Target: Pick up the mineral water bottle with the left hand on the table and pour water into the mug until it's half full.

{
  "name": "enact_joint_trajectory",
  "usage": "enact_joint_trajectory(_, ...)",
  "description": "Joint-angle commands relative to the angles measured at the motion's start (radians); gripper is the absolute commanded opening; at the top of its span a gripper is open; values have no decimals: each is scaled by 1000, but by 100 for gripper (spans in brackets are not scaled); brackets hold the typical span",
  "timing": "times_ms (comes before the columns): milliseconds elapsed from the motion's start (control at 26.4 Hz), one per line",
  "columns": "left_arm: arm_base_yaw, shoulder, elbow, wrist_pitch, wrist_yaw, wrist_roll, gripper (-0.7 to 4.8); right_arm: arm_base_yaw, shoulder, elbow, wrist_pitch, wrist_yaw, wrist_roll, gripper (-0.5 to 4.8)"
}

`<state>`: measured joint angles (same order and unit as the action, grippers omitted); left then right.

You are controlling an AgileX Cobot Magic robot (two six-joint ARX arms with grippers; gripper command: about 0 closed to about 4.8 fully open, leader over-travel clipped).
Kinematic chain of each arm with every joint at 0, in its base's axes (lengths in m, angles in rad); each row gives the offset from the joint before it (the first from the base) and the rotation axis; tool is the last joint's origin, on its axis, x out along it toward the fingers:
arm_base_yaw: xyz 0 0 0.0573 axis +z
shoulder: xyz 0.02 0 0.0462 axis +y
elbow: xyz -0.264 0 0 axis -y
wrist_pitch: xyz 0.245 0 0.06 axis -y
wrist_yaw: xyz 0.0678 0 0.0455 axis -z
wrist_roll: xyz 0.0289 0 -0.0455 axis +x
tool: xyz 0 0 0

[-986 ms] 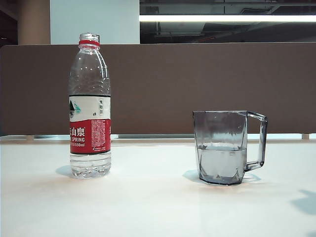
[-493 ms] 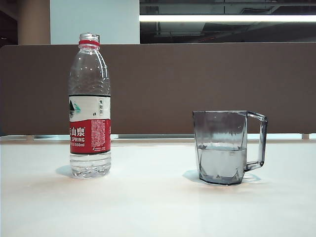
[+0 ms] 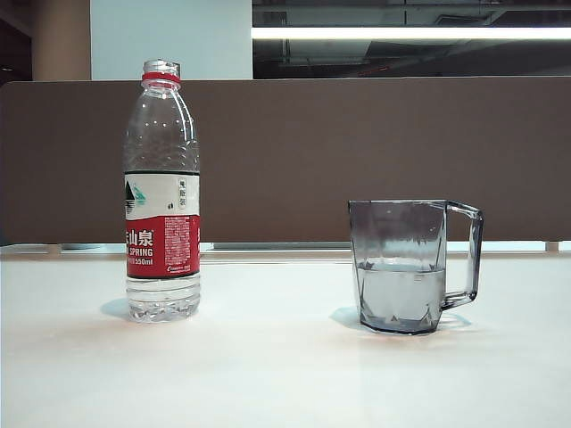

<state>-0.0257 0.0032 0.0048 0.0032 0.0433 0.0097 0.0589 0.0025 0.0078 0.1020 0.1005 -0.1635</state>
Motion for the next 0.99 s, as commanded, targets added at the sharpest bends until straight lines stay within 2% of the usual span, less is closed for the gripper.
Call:
enact_joint_trajectory(38,2,0,6,11,2,1,-4,-1,-2,-8,-27,-3,92,-4)
enact_joint_trajectory(114,2,0,6,12,3,1,-4,-1,-2,-8,-30,-2,170,-4)
enact_joint_trajectory(379,2,0,6,12,2,1,-4,-1,-2,-8,-40,-2,171,-4)
enact_joint_trajectory(531,2,0,6,12,2,1,-4,-1,-2,-8,-114,-2,155,-4)
enact_joint_trajectory(796,2,0,6,11,3,1,-4,-1,-2,-8,-6,-2,156,-4)
enact_joint_trajectory(986,2,0,6,12,2,1,-4,-1,-2,-8,-1,-2,156,-4)
